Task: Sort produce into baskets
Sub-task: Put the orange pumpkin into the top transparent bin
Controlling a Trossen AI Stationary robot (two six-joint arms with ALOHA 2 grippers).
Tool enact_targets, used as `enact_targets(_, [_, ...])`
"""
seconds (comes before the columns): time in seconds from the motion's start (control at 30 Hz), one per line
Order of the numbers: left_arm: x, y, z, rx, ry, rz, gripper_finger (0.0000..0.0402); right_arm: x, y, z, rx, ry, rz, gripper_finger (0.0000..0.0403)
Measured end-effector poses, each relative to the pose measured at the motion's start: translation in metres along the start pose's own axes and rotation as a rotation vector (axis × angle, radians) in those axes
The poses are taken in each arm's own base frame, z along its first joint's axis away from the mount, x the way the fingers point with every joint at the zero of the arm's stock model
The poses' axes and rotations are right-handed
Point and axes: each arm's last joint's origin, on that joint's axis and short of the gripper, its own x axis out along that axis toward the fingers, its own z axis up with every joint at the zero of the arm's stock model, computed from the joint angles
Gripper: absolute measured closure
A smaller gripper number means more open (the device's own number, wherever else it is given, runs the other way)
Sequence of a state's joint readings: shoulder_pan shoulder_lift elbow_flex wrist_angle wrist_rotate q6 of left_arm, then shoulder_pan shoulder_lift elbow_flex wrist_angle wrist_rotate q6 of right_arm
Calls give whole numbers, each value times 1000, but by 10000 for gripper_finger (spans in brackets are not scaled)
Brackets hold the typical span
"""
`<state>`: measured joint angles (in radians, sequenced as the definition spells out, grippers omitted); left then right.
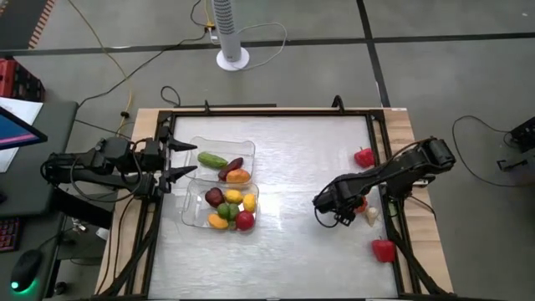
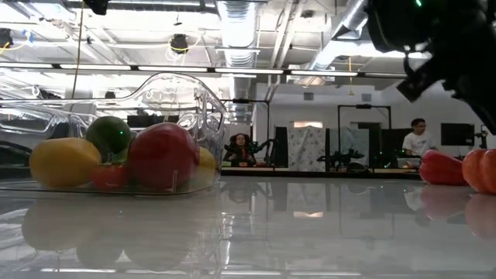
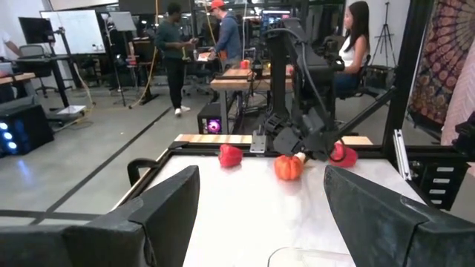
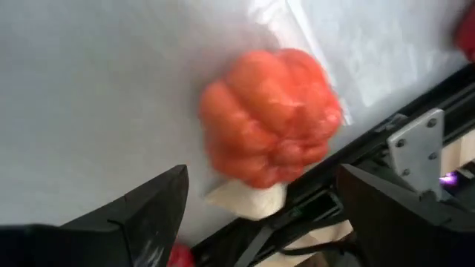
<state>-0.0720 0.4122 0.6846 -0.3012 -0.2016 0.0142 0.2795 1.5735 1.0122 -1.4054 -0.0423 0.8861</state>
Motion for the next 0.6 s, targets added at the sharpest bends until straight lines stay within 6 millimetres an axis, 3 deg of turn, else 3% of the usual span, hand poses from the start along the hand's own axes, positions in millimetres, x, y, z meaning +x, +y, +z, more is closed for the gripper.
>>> enact_targets(0.3, [0, 0, 0, 3, 0, 0, 127, 45, -7, 4, 22, 15, -13, 35])
enact_targets(0.47, [0, 0, 0, 3, -5, 0, 127, 47, -9, 8, 43, 34, -22, 40])
enact_targets(0.6, [0, 0, 0, 3, -4, 0, 127, 40, -7, 10, 23, 11, -10, 67])
